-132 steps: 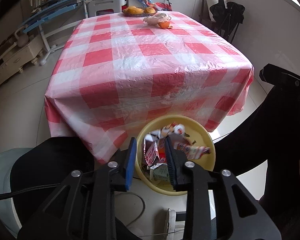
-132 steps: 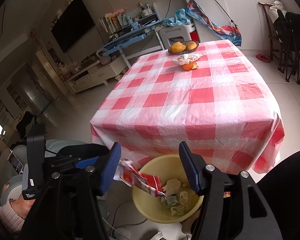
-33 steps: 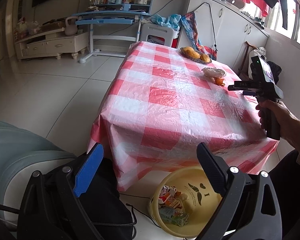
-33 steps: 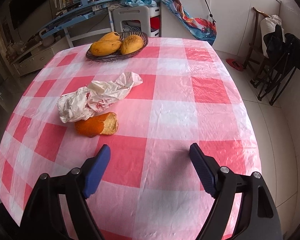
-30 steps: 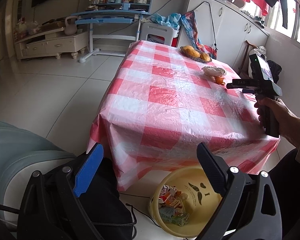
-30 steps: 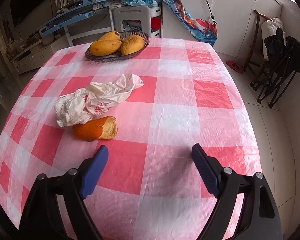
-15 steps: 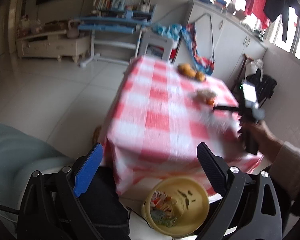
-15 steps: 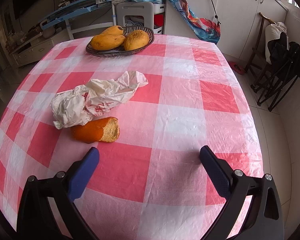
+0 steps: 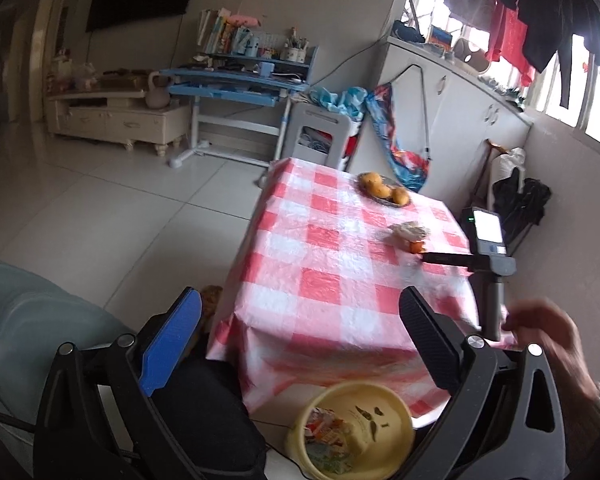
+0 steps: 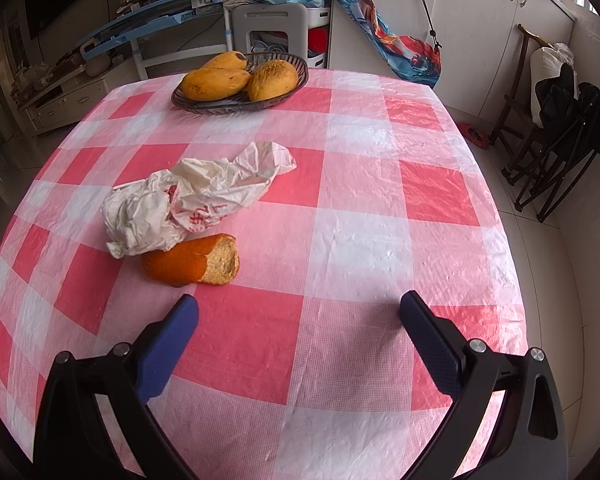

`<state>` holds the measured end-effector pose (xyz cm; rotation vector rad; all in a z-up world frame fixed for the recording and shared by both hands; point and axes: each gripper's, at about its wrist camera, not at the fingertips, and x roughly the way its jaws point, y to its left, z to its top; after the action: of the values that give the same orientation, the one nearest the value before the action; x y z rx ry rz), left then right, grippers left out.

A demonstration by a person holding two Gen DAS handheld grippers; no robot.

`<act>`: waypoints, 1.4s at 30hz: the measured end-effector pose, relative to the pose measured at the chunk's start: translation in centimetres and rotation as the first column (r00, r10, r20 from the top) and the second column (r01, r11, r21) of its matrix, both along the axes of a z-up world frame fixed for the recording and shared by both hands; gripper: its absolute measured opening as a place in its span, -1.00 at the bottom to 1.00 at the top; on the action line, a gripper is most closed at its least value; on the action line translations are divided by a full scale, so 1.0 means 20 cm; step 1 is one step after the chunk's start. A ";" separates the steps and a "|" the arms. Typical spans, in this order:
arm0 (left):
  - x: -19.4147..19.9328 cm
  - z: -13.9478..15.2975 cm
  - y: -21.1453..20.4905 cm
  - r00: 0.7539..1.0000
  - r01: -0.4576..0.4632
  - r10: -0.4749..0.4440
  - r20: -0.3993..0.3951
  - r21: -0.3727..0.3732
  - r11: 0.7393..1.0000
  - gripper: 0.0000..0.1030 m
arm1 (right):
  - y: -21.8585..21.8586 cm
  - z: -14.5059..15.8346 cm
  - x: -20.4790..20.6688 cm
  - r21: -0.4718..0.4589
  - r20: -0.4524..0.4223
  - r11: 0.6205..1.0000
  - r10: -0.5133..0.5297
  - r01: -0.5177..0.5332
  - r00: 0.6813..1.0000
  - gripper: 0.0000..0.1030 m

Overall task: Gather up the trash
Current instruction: 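Lower both open tools over the table near the tissue and orange peel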

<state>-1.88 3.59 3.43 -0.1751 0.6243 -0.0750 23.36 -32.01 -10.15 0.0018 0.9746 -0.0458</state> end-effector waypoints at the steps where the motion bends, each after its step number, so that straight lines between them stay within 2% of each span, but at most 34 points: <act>1: 0.02 -0.02 -0.01 0.999 -0.041 0.040 0.006 0.034 0.999 0.86 | 0.00 0.00 0.00 0.000 0.000 1.000 0.000 0.000 1.000 0.86; 5: 0.11 -0.06 -0.06 0.991 -0.127 0.123 0.048 0.084 0.988 0.86 | 0.00 0.00 0.00 0.000 0.000 1.000 0.000 0.000 1.000 0.86; 9: 0.19 -0.10 -0.09 0.982 -0.189 0.187 0.035 0.047 0.981 0.86 | 0.00 0.00 0.00 -0.001 0.001 1.000 0.000 0.000 1.000 0.86; 11: 0.23 -0.14 -0.13 0.975 -0.222 0.222 0.004 0.063 0.973 0.86 | 0.00 0.00 0.00 -0.001 0.001 1.000 0.000 0.000 1.000 0.86; 14: 0.31 -0.18 -0.18 0.978 -0.205 0.205 -0.036 -0.012 0.979 0.86 | 0.00 0.00 0.00 -0.001 0.001 1.000 0.000 0.000 1.000 0.86; 16: 0.39 -0.21 -0.22 0.967 -0.239 0.228 -0.110 -0.103 0.966 0.86 | 0.00 0.00 0.00 -0.001 0.001 1.000 0.000 0.000 1.000 0.86; 17: 0.44 -0.21 -0.27 0.963 -0.247 0.236 -0.127 -0.072 0.966 0.86 | 0.00 0.00 0.00 -0.001 0.001 1.000 0.000 0.000 1.000 0.86; 18: 0.49 -0.20 -0.35 0.967 -0.228 0.229 -0.108 0.015 0.973 0.86 | 0.00 0.00 0.00 -0.001 0.001 1.000 0.000 0.000 1.000 0.86; 19: 0.55 -0.19 -0.46 0.970 -0.212 0.227 -0.085 0.152 0.965 0.86 | 0.00 0.00 0.00 -0.001 0.001 1.000 0.000 0.000 1.000 0.86; 20: 0.63 -0.21 -0.55 0.976 -0.175 0.200 -0.086 0.231 0.957 0.86 | 0.00 0.00 0.00 -0.001 0.001 1.000 0.000 0.000 1.000 0.86; 22: 0.79 -0.25 -0.63 0.982 -0.097 0.129 -0.135 0.221 0.970 0.86 | 0.00 0.00 0.00 -0.001 0.001 1.000 0.000 0.000 1.000 0.86; 25: 1.02 -0.36 -0.77 0.985 -0.007 0.036 -0.167 0.174 0.985 0.86 | 0.00 0.00 0.00 -0.001 0.001 1.000 0.000 0.000 1.000 0.86; 30: 1.28 -0.56 -0.88 0.966 0.065 -0.043 -0.256 0.078 0.995 0.86 | 0.00 0.00 0.00 -0.001 0.000 1.000 0.000 0.000 1.000 0.86; 33: 1.38 -0.64 -0.92 0.945 0.086 -0.057 -0.321 0.075 0.993 0.86 | 0.00 0.00 0.00 -0.001 0.000 1.000 0.000 0.000 1.000 0.86; 36: 1.42 -0.65 -0.90 0.940 0.085 -0.062 -0.336 0.054 0.995 0.86 | 0.00 0.00 0.00 -0.001 0.000 1.000 0.000 0.000 1.000 0.86; 42: 1.44 -0.66 -0.90 0.940 0.095 -0.064 -0.334 0.076 0.993 0.86 | 0.00 0.00 0.00 0.000 0.000 1.000 0.000 0.000 1.000 0.86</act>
<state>26.82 -14.45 -9.83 -0.0731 0.9703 -0.0960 23.41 -31.95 -10.20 0.0021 0.9742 -0.0459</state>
